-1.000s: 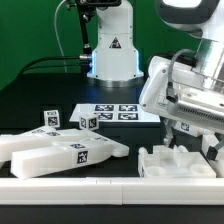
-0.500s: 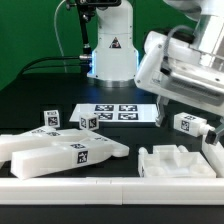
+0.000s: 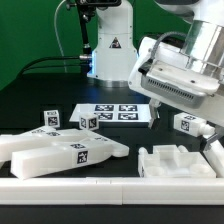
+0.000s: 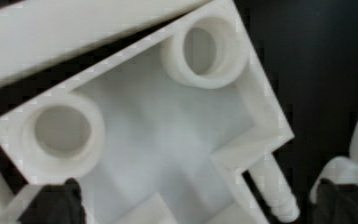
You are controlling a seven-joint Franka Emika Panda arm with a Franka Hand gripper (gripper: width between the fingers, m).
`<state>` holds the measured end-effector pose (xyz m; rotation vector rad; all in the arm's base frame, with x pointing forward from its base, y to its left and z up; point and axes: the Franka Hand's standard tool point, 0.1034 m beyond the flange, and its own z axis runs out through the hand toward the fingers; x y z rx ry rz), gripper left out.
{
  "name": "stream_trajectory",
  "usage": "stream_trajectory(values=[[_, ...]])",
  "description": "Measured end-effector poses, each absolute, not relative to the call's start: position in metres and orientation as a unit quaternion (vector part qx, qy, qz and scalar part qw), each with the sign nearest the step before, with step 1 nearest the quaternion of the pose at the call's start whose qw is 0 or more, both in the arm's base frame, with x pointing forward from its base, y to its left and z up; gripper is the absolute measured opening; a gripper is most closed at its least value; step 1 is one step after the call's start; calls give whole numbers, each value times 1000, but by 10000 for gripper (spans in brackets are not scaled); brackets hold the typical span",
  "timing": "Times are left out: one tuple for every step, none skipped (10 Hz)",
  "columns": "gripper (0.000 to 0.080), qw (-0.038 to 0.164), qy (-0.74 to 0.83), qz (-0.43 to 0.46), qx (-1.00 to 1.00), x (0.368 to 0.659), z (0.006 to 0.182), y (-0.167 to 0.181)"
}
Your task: Assemble chair
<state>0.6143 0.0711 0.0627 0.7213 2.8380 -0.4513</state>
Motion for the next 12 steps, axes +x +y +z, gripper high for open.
stream_trajectory(values=[[649, 96, 934, -157, 305, 609, 70, 68], [649, 106, 906, -160, 377, 599, 77, 70], [649, 111, 884, -163, 424, 586, 79, 74], [649, 117, 857, -165, 474, 578, 81, 77], [649, 121, 841, -159, 503, 580, 85, 79], [649, 126, 834, -151, 516, 587, 88, 75], [649, 130, 808, -145, 556, 585, 86, 76], [649, 130, 801, -144, 567, 584, 85, 77], [649, 133, 775, -137, 603, 583, 85, 78], [649, 135, 750, -131, 635, 582, 85, 79], [649, 124, 700, -135, 691, 571, 82, 81], [649, 113, 646, -132, 743, 559, 80, 86]])
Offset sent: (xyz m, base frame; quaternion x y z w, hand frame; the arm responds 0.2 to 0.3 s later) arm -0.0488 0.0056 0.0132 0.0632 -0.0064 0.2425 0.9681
